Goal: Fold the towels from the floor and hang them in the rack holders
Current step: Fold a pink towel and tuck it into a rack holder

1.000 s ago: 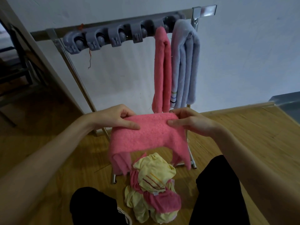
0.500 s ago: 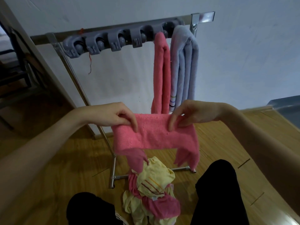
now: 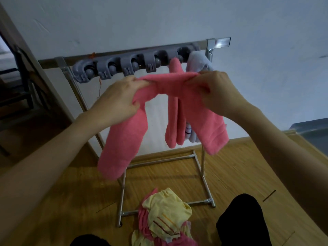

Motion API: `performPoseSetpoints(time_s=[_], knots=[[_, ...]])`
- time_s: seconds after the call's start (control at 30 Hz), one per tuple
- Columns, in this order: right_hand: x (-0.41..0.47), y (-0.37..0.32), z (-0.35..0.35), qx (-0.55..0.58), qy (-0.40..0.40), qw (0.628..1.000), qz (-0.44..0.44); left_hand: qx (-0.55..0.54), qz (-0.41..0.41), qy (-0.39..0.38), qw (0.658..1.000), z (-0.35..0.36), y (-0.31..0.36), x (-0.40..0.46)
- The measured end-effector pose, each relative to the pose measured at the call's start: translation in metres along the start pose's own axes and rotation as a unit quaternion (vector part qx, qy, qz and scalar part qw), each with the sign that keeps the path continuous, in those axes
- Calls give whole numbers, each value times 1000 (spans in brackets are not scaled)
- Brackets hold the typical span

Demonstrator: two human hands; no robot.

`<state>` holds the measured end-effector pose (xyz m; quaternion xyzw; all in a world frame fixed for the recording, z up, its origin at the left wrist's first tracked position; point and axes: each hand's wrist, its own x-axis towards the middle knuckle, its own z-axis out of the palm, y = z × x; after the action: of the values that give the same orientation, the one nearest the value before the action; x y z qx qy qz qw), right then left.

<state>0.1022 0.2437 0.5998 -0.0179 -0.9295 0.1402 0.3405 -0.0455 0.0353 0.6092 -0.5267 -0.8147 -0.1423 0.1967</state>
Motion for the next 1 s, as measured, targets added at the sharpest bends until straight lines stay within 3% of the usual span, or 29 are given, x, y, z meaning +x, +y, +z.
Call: performPoseSetpoints(time_s=[0.1, 0.3, 0.5, 0.73, 0.83, 0.93, 1.0], knots=[[26, -1, -13, -28, 63, 997, 23, 36, 5, 76, 996, -12, 4, 23], [65, 6, -15, -68, 124, 988, 65, 83, -6, 109, 991, -23, 5, 68], [86, 20, 11, -57, 178, 977, 105, 120, -22, 97, 988, -4, 5, 102], [83, 28, 44, -48, 180, 980, 73, 98, -30, 91, 991, 32, -7, 114], [76, 41, 58, 20, 180, 981, 68, 84, -40, 86, 992, 48, -11, 111], [73, 51, 70, 179, 157, 967, 88, 67, -51, 91, 992, 62, -13, 108], [70, 55, 77, 192, 143, 963, 124, 51, -52, 98, 993, 68, -13, 107]])
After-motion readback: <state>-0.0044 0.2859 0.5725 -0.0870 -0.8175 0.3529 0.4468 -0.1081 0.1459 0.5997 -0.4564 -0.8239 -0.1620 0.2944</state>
